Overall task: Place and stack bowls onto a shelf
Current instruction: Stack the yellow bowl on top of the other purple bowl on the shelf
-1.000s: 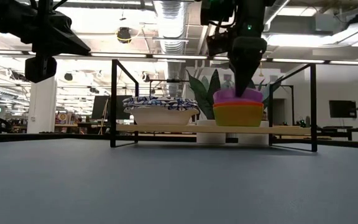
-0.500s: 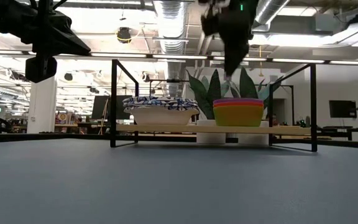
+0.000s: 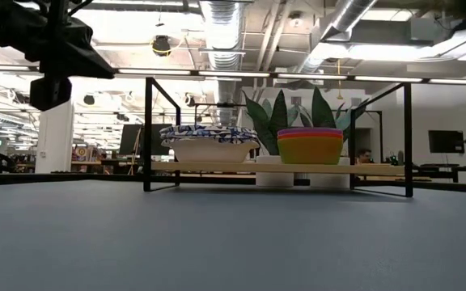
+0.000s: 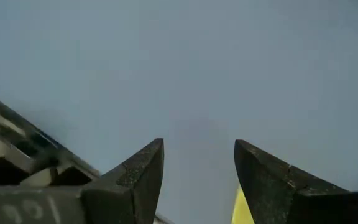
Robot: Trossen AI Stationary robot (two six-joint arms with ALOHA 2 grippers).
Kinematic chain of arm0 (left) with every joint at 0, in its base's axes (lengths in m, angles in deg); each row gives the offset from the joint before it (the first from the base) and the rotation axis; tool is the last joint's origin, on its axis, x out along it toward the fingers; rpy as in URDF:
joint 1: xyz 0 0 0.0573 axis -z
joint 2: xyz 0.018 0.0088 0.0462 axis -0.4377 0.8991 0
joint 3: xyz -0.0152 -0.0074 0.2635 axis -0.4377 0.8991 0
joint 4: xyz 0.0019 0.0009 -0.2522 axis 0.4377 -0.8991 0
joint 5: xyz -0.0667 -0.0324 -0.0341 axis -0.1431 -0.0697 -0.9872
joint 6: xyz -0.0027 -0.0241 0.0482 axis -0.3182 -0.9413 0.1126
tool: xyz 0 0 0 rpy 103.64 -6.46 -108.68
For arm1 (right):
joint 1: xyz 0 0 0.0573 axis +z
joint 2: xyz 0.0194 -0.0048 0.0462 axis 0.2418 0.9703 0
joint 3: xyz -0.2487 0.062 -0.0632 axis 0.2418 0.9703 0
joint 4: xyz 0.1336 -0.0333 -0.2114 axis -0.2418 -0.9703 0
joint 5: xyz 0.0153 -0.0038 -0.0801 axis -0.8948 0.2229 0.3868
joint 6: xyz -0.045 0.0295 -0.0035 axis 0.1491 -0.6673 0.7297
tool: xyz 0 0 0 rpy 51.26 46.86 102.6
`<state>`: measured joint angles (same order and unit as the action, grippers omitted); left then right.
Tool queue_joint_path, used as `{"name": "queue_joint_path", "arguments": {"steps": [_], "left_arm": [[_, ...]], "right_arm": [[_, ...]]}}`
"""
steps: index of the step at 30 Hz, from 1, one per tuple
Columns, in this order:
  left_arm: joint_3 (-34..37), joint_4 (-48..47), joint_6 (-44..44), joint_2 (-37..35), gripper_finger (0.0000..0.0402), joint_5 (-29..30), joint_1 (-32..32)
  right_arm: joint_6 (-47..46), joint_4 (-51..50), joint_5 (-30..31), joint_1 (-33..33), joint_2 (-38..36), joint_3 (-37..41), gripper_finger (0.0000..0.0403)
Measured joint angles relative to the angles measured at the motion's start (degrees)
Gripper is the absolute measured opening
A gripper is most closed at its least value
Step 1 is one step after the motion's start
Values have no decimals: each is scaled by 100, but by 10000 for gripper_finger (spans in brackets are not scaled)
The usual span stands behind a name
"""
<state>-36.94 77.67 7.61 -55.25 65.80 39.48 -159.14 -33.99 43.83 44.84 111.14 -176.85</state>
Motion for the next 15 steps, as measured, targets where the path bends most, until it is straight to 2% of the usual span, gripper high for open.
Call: {"name": "queue_joint_path", "arguments": {"steps": [7,15], "left_arm": [[0,-220,-148,2,9,53,0],[0,-320,-149,0,17,76,0]], "right_arm": [[-2446,29,-464,1392,340,561,221],[-3385,898,-642,1888,309,1323,221]]}}
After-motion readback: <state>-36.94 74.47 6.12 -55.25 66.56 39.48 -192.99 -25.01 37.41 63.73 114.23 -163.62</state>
